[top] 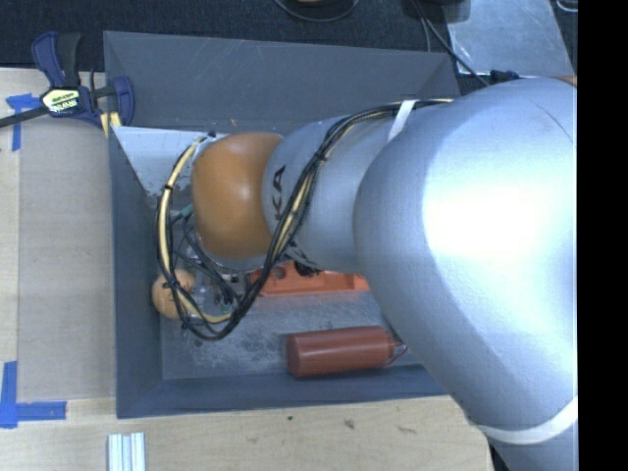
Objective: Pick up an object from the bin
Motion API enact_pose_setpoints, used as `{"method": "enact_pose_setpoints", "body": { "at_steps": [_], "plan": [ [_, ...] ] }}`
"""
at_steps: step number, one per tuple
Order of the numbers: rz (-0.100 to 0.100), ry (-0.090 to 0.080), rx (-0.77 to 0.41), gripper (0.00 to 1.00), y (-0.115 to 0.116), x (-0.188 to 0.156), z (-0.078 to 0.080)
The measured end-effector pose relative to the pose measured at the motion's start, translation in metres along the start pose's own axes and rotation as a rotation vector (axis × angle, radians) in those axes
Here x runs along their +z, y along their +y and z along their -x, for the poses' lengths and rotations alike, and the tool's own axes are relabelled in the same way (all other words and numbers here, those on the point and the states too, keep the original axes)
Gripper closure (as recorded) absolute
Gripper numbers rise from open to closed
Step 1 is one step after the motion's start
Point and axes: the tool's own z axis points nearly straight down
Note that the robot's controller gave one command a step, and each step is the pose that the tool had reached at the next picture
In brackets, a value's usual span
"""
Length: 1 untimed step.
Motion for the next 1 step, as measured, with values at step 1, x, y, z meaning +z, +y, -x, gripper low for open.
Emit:
{"method": "enact_pose_setpoints", "body": {
  "at_steps": [1],
  "plan": [
    [0.005, -0.014, -0.011, 0.0, 0.0122, -0.0043, 0.0004]
  ]
}}
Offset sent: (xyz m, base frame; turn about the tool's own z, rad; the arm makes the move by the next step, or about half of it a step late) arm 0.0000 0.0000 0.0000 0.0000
